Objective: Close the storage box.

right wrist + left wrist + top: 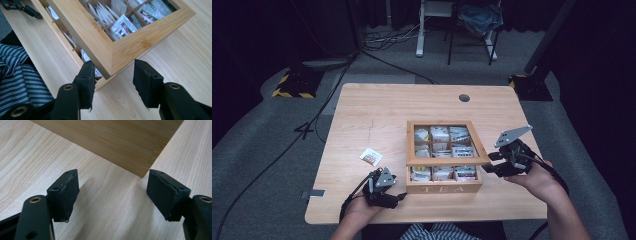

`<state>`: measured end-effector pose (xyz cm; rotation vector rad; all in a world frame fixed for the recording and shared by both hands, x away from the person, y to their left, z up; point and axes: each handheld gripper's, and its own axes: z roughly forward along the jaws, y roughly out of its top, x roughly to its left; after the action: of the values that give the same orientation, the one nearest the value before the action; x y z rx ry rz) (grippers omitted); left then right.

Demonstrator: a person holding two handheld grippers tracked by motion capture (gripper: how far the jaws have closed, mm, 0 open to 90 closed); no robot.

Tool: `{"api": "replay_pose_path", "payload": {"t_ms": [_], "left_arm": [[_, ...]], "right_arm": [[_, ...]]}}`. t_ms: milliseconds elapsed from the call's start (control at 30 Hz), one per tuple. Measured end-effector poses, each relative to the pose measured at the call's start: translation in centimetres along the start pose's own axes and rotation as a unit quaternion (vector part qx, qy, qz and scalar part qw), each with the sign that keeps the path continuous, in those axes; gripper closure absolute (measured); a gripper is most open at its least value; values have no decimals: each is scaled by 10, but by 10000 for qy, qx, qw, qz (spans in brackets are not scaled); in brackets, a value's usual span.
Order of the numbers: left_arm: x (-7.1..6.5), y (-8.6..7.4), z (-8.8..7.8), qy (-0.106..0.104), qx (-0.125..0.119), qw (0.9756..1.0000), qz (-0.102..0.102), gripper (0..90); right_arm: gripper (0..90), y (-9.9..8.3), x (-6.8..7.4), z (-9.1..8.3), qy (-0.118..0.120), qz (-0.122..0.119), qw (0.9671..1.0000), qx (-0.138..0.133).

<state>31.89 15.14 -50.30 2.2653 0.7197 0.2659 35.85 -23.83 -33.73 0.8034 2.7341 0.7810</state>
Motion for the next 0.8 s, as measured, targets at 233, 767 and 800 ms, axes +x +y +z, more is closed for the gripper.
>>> {"api": "replay_pose_path", "payload": {"t_ms": [233, 767, 800], "left_arm": [[0, 0, 0, -1, 0, 10000, 0, 266], [0, 0, 0, -14, 0, 10000, 3, 262], [0, 0, 1, -15, 0, 10000, 4, 262]], "right_arm": [[520, -1, -1, 3, 82, -30, 9999, 118], [519, -2, 1, 14, 235, -95, 9986, 462], [519, -2, 1, 14, 233, -96, 9985, 491]]}}
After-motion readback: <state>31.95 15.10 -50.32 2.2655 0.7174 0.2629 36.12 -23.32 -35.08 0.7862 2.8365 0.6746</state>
